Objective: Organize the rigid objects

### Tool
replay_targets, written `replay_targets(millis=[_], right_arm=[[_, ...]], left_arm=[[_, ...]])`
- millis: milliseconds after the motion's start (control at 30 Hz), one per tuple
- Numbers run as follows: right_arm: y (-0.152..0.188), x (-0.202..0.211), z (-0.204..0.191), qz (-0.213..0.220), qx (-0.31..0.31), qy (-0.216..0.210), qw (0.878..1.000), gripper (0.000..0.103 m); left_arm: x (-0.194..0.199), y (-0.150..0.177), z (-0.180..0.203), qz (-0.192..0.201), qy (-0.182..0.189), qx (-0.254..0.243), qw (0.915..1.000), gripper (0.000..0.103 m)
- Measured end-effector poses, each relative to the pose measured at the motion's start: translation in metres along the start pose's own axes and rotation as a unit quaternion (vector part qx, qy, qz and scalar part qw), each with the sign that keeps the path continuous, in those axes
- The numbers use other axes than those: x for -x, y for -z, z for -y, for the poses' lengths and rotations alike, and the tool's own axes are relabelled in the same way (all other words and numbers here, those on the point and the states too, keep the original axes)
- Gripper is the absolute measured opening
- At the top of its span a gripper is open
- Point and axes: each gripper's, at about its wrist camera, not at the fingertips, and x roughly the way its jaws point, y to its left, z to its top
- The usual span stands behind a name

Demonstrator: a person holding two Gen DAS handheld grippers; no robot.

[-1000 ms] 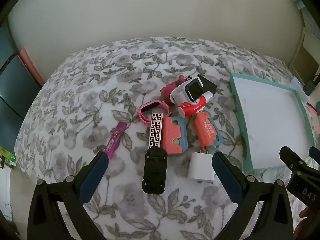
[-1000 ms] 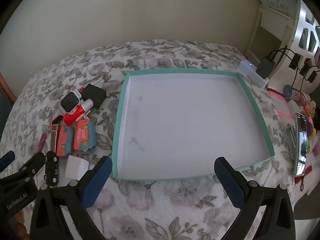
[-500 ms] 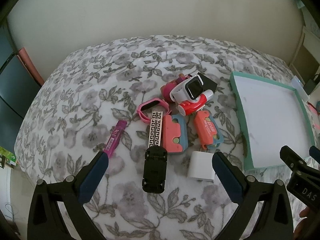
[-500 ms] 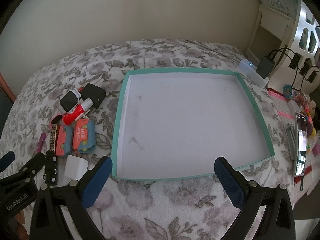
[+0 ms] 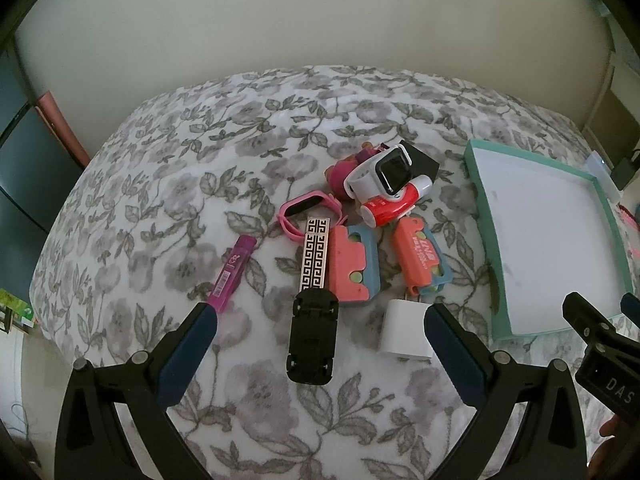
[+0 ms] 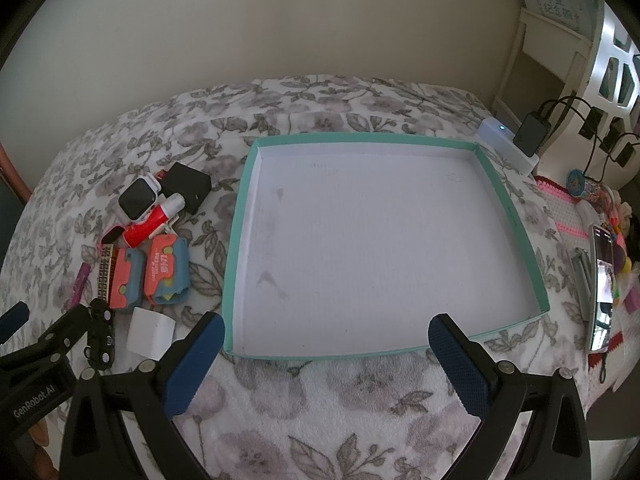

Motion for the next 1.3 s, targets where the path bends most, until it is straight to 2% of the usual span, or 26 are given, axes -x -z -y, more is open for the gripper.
replay_targets(millis=[1300], right_arm=[[0.0021,-0.0015,-0.0020,-0.002,0.006,-0.005,1.000,0.103]], left_arm=[[-0.0071,0.0039,-0.0055,-0.010,0.000,0.010,0.9999,0.103]])
